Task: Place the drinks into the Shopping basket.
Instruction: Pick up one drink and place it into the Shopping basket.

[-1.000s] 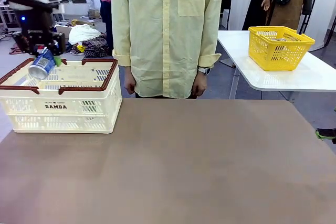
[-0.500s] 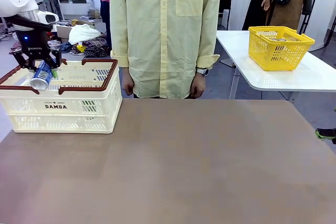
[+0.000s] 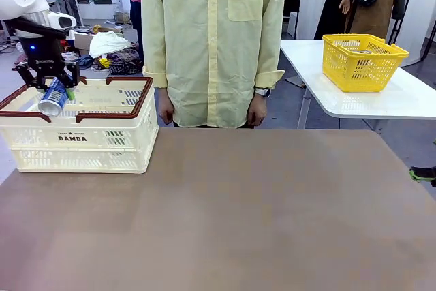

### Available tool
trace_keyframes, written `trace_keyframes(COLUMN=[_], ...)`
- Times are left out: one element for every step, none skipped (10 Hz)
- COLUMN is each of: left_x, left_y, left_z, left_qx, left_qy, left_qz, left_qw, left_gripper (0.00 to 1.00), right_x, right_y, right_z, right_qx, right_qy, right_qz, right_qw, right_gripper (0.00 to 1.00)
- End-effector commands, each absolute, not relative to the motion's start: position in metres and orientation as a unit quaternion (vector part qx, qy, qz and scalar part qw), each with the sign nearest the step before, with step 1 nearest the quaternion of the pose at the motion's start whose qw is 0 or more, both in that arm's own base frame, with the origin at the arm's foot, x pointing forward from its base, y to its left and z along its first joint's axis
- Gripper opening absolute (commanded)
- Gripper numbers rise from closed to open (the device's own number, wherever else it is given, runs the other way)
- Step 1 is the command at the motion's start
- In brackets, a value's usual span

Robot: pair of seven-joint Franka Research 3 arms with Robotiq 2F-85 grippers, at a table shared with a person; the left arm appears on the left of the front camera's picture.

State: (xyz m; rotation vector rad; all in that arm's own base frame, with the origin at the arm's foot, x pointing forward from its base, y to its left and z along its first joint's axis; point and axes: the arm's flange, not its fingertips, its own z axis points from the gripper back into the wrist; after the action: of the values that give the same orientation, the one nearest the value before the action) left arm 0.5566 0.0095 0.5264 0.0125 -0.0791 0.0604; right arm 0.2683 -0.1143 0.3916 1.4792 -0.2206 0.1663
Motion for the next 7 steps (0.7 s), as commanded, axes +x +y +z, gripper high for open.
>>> trace_keyframes(left_x=[0.562,0.568,0.578,0.586,0.593,0.599,0.606], left_y=[0.012,0.013,0.013,0.012,0.010,0.007,0.007], left_z=[0.540,0.544,0.539,0.529,0.518,0.509,0.502], left_qx=[-0.008,-0.004,-0.001,0.003,-0.002,-0.008,-0.008], left_qy=[-0.063,-0.056,-0.046,-0.028,-0.021,-0.027,-0.032], left_qz=[-0.025,-0.027,-0.012,0.020,0.017,0.025,0.042], left_qw=[0.998,0.998,0.999,0.999,1.000,0.999,0.999], left_gripper=[0.00,0.00,0.00,0.00,0.00,0.00,0.00], right_x=[0.268,0.268,0.268,0.268,0.268,0.268,0.268], right_y=[-0.115,-0.115,-0.115,-0.115,-0.115,-0.115,-0.115], right_z=[0.396,0.396,0.396,0.396,0.396,0.396,0.396], right_qx=[0.674,0.674,0.674,0.674,0.674,0.674,0.674], right_qy=[-0.094,-0.094,-0.094,-0.094,-0.094,-0.094,-0.094], right_qz=[0.074,0.074,0.074,0.074,0.074,0.074,0.074], right_qw=[0.729,0.729,0.729,0.729,0.729,0.729,0.729], right_gripper=[1.00,1.00,1.00,1.00,1.00,1.00,1.00])
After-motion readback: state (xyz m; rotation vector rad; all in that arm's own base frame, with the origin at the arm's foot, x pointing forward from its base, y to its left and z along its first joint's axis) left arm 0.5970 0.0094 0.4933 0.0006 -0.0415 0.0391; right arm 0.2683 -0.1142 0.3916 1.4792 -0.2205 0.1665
